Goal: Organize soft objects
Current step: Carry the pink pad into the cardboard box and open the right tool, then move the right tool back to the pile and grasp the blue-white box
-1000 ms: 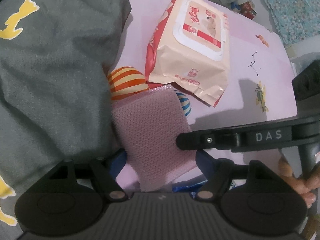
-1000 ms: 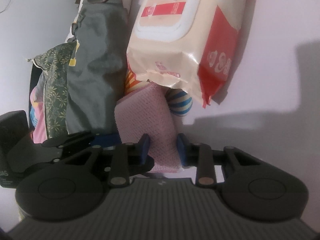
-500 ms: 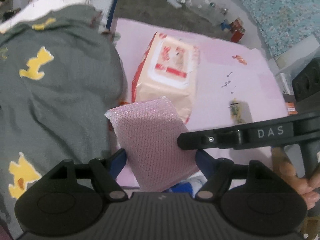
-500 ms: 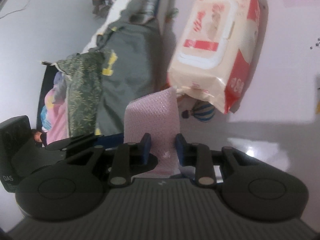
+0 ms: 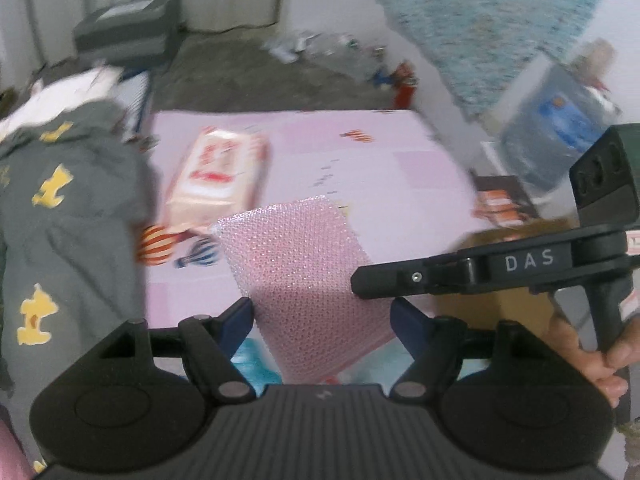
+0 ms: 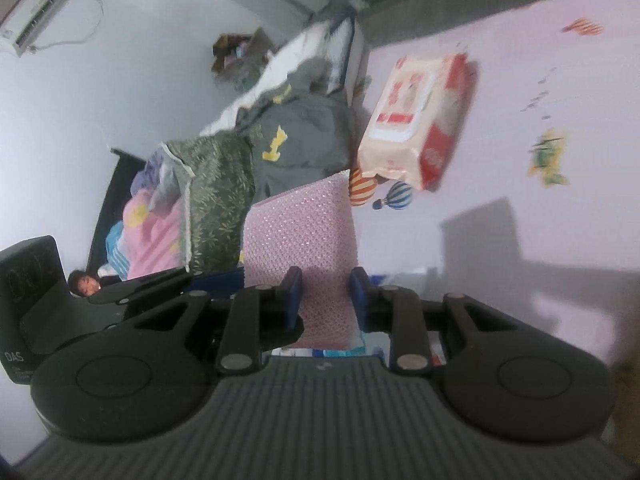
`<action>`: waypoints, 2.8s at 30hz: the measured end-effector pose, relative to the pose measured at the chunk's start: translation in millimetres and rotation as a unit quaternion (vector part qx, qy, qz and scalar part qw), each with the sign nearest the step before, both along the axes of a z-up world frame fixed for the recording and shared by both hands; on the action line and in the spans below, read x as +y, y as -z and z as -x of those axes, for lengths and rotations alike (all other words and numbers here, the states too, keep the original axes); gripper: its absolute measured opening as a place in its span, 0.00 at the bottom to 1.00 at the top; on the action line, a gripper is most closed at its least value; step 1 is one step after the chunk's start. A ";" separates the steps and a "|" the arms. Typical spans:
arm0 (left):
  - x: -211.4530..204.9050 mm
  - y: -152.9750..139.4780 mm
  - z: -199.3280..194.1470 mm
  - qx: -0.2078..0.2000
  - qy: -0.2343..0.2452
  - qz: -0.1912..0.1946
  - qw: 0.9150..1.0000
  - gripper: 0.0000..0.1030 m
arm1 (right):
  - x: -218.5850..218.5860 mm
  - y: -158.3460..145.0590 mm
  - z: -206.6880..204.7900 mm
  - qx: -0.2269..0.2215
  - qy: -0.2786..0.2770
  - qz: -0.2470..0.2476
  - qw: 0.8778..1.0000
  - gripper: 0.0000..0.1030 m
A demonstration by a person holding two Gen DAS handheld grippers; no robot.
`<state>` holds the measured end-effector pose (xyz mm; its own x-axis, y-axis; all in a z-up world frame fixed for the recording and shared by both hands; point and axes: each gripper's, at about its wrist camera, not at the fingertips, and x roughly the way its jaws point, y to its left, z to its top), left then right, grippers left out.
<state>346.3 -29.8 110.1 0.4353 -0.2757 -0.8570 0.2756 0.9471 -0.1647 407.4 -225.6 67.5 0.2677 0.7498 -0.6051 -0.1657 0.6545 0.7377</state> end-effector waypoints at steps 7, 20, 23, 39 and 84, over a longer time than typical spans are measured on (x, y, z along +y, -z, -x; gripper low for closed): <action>-102.4 -18.9 45.2 -0.020 0.077 0.009 0.997 0.73 | -110.3 -31.8 80.6 -0.023 0.071 -0.005 0.997 0.25; -280.7 46.3 46.5 0.007 0.197 -0.039 0.980 0.74 | -298.2 12.8 156.5 0.013 0.212 0.004 0.977 0.25; -297.1 73.4 31.9 0.027 0.193 -0.062 0.979 0.74 | -309.7 39.4 144.8 0.034 0.220 0.011 0.975 0.25; -253.4 70.1 22.7 0.012 0.166 -0.068 0.984 0.79 | -298.4 150.1 107.2 0.113 0.224 0.082 0.965 0.24; 48.0 47.8 227.0 -0.175 -0.123 -0.017 0.977 0.84 | -190.1 -9.1 114.5 -0.105 0.159 0.133 0.973 0.40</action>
<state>119.3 18.1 62.3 0.7523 -0.0992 -0.6514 0.0718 0.9951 -0.0686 292.9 -415.7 76.6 0.5993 0.4329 -0.6734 -0.0519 0.8604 0.5070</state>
